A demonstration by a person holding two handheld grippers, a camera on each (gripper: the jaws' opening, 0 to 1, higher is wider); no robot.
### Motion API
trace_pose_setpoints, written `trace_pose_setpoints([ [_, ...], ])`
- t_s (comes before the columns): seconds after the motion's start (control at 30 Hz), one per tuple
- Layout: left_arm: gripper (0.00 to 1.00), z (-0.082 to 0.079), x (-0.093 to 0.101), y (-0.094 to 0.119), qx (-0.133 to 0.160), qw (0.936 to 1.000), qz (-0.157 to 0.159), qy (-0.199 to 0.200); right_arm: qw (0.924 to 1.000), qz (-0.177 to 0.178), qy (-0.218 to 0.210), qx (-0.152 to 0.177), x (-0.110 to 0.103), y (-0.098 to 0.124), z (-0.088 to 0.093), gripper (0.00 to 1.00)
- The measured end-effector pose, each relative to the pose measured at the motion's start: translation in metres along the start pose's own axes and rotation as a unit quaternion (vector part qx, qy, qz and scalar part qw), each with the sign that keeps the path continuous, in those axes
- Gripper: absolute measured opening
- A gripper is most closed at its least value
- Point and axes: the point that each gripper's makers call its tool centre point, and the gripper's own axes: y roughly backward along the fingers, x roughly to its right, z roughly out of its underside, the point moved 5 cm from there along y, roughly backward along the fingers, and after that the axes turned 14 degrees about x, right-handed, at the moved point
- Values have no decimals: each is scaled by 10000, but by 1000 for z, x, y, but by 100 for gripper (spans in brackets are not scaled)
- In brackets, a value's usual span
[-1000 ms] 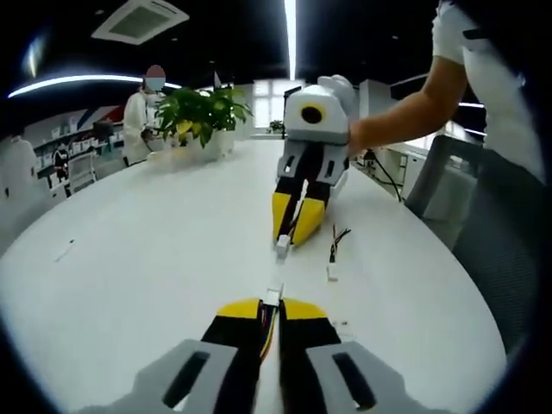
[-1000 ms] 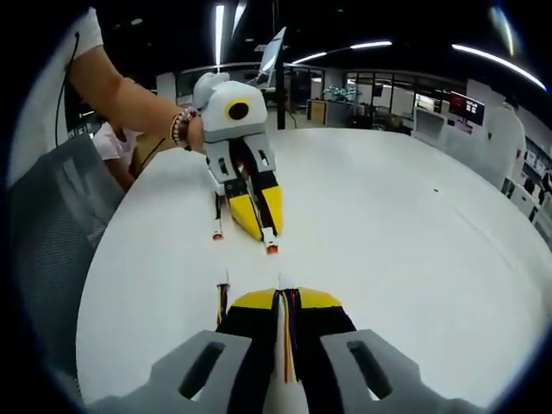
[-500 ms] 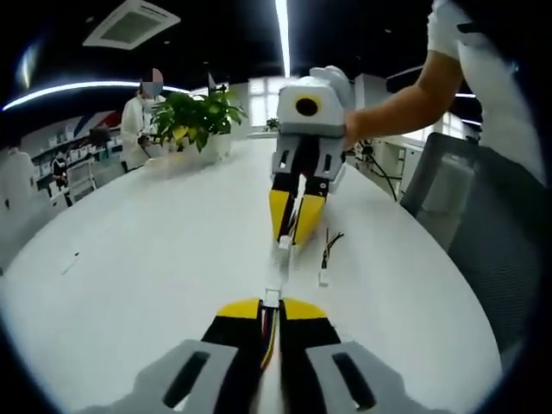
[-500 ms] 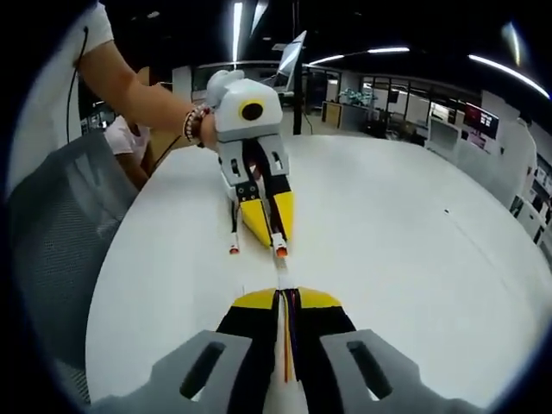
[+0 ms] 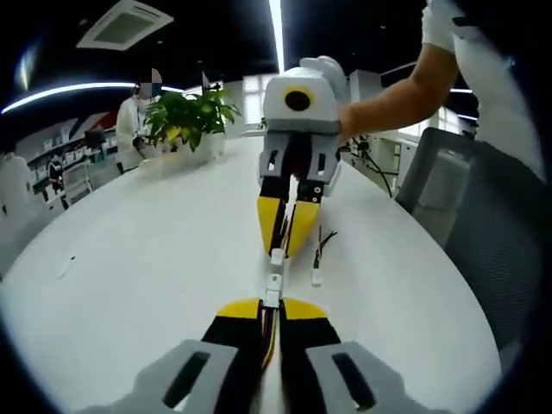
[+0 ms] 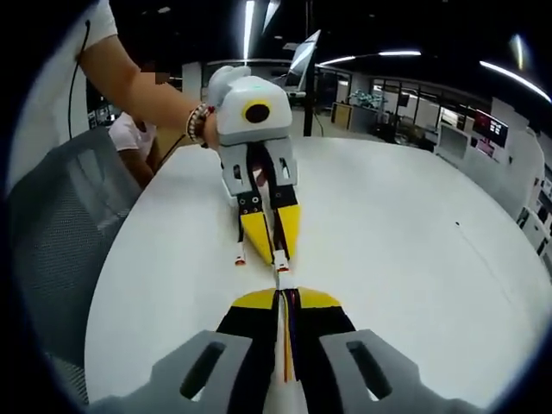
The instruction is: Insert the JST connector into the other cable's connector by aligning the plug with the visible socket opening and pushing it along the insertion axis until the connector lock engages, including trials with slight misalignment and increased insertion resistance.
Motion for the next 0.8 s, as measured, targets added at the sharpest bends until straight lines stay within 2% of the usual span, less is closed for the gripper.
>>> trace_pose_setpoints([
  [0.43, 0, 1, 0, -1, 37, 10000, 23, 43, 9999, -36, -52, -106, -1, -5, 6, 3],
  [0.8, 0, -2, -1, -1, 93, 9999, 24, 70, 10000, -73, -16, -63, -1, -8, 3, 3],
])
